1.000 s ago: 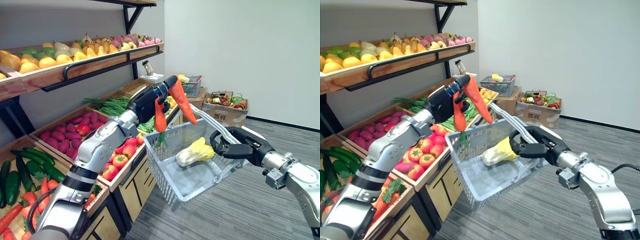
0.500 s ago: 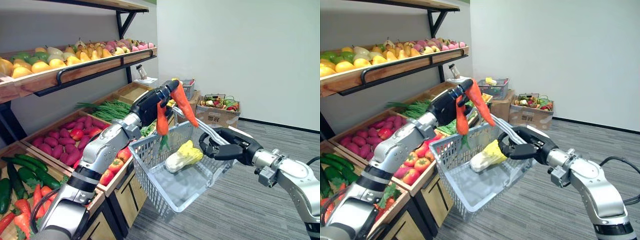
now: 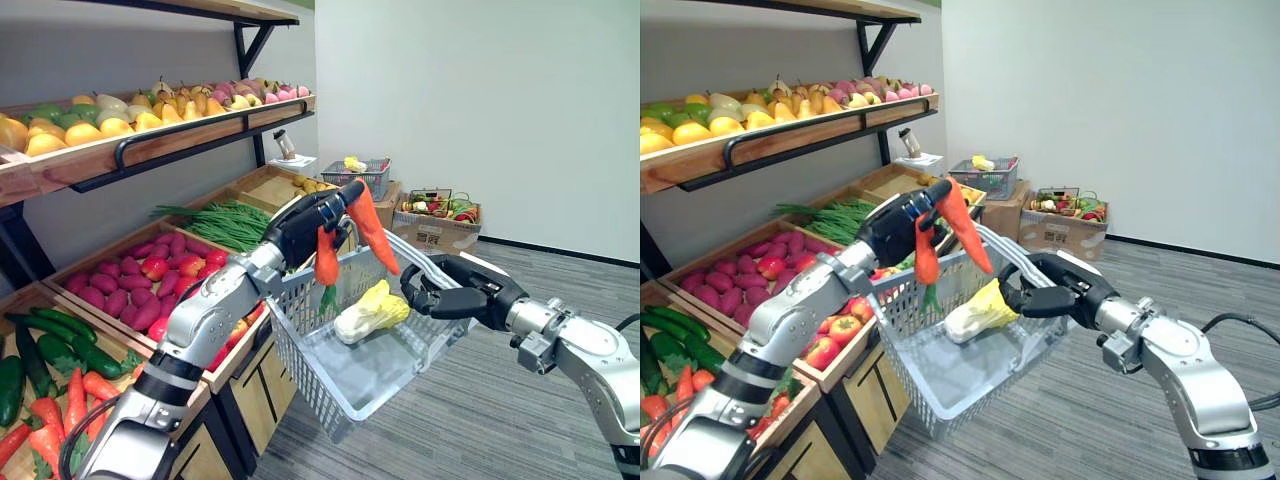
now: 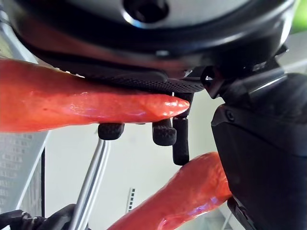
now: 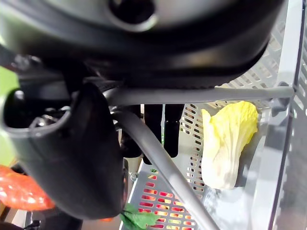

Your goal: Pick vegetable in the basket

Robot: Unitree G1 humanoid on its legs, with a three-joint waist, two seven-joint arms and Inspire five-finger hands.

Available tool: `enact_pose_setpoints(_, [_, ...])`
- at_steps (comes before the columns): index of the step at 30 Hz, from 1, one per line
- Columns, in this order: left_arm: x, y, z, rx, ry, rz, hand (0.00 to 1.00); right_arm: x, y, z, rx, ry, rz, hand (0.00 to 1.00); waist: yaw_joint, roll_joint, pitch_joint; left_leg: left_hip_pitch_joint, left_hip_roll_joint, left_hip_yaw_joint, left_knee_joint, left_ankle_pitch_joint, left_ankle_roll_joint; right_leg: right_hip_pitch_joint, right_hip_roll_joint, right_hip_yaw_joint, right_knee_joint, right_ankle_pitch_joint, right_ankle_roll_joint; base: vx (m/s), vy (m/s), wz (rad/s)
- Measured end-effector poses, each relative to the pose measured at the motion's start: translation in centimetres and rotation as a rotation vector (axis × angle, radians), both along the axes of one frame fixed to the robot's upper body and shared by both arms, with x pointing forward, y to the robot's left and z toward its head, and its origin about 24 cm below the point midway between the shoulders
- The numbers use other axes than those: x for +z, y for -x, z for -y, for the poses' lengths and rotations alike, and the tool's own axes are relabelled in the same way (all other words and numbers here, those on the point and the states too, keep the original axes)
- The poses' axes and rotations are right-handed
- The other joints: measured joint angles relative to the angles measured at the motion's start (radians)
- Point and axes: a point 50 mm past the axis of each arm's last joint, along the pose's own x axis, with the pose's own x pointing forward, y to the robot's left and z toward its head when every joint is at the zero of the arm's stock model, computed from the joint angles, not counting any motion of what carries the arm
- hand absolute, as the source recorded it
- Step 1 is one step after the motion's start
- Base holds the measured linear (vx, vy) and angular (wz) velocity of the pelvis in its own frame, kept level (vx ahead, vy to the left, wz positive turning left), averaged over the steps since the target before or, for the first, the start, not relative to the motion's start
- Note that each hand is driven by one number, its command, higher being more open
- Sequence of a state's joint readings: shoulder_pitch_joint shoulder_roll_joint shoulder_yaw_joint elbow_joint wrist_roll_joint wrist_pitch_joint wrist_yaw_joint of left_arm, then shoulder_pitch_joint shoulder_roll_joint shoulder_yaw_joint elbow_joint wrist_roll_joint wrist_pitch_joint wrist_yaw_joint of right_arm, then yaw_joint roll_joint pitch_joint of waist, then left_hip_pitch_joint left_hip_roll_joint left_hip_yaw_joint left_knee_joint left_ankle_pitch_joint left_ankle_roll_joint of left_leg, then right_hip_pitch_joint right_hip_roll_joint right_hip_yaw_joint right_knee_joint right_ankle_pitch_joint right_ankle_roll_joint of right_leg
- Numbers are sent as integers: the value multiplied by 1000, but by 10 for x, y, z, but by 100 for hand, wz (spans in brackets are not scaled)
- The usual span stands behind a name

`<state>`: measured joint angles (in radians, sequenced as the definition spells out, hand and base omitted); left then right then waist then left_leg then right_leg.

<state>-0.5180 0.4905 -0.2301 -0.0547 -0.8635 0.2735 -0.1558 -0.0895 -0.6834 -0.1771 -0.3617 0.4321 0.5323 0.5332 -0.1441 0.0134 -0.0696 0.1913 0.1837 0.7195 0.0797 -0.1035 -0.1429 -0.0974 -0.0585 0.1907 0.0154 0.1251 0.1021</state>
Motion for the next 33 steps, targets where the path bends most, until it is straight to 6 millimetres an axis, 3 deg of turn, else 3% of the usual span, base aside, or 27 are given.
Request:
enact_pose_setpoints(6, [-10,7,-1,16,-9,12,0,0,0,3,-32,0,7,0,5,-1,1,-2,0,-21,0,0,0,10,-6,-20,-1,-5,3,8,-7,10])
enact_pose_setpoints(19, [-6,18,-9,50,-20,101,0,-3,1,18,-123,-5,0,0,22,-20,12,-11,-1,-43,-4,1,2,13,-12,-46,-2,-7,3,13,-12,4])
enact_pose_setpoints(29, [-30,18,-5,41,-68,38,0,-3,2,16,-92,-9,-6,0,20,-33,19,-4,-2,-30,-6,1,2,10,-7,-31,-3,-7,3,9,-20,-4])
enact_pose_setpoints(33, [-48,11,-11,114,-221,16,0,4,5,8,-26,-1,17,0,13,-33,19,1,-1,-13,-6,-1,-1,6,-2,-16,-3,-6,2,7,-16,-12])
